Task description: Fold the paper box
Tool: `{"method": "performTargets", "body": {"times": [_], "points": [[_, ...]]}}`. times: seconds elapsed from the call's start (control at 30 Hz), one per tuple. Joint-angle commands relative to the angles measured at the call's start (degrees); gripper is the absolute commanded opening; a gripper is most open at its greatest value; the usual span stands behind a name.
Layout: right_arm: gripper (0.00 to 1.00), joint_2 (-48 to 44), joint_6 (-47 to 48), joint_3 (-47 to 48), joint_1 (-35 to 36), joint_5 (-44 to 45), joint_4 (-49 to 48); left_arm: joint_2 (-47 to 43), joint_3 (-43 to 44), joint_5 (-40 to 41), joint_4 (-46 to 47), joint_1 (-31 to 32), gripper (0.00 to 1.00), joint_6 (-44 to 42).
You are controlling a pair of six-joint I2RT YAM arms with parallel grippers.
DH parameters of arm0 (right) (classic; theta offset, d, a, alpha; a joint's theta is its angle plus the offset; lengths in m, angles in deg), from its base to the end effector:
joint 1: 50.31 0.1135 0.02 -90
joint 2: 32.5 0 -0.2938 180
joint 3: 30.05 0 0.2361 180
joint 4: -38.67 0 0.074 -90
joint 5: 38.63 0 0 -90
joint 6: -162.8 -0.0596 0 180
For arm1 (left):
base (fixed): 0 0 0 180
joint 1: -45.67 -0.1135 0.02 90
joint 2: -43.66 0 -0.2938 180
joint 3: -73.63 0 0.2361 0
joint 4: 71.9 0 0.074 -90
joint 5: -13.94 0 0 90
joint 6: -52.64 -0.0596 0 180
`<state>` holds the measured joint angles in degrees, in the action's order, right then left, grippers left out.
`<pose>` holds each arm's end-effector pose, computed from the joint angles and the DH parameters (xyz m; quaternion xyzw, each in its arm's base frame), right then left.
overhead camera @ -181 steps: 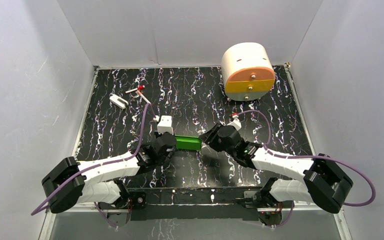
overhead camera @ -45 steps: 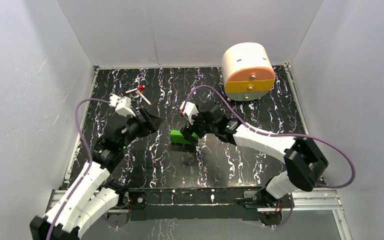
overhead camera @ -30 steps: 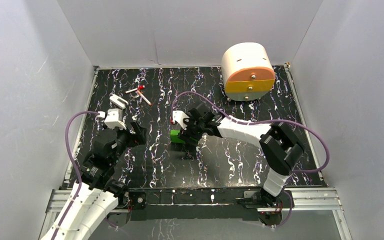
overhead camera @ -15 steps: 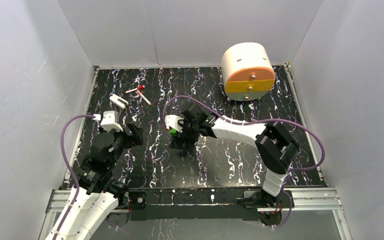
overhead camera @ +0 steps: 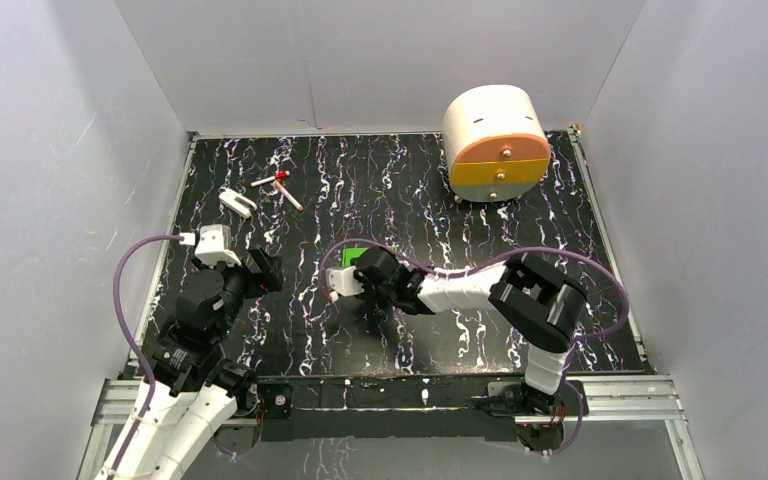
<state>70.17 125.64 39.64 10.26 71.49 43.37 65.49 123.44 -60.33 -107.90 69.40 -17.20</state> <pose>0.2072 0.3256 0.1922 -0.6964 0.5495 -0.1272 0.4437 0.0851 -0.0198 0.3152 -0.0664 0.7502 -0.1470 0.6413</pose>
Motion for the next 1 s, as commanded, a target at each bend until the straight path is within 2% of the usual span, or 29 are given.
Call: {"method": "performTargets", "body": {"times": [0.0,0.17,0.3,0.43,0.5,0.73,0.97], "points": [[0.55,0.45,1.88,-1.69,3.12,7.12,-3.74,-0.96,-0.46,0.91,-0.15,-0.16,0.81,-0.53],[0.72,-2.61,-4.34,-2.55,5.40,8.71,0.40,-1.43,-0.51,0.17,-0.07,-0.17,0.82,-0.78],[0.81,-6.60,-11.04,-1.90,5.96,8.18,5.21,-1.89,-0.72,-0.90,0.16,-0.15,0.84,-1.04],[0.89,-10.87,-17.35,-1.28,5.83,8.65,7.46,-2.48,-0.74,-1.60,0.32,-0.09,0.90,-1.24],[0.97,-12.79,-21.25,-0.59,5.15,10.94,8.49,-3.24,-0.77,-2.72,0.53,-0.08,0.91,-1.56],[0.99,-19.76,-39.49,0.82,-4.98,15.52,16.65,-6.57,-1.18,-4.23,0.07,-0.10,0.93,-0.82],[0.99,-34.78,-54.63,-5.82,-16.57,22.18,20.74,-8.08,0.07,1.58,-3.65,-0.17,0.93,0.41]]}}
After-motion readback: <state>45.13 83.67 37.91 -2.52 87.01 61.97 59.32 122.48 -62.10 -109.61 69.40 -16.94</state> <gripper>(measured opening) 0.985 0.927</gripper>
